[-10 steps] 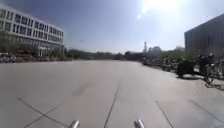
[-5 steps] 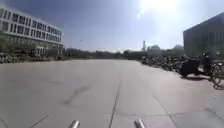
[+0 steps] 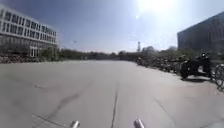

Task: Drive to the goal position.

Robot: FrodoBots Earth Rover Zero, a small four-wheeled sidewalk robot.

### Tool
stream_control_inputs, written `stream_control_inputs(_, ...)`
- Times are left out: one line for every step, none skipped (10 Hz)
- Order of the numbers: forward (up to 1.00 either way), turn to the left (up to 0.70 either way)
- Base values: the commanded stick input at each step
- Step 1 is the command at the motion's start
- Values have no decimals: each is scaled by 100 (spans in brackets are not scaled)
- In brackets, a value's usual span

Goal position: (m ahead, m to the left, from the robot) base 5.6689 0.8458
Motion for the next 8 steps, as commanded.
stream_control_inputs(70, -27)
stream_control_inputs(70, -33)
stream_control_inputs(70, -35)
stream_control_inputs(70, -9)
stream_control_inputs(70, 0)
stream_control_inputs(70, 0)
stream_control_inputs(70, 0)
stream_control_inputs(70, 0)
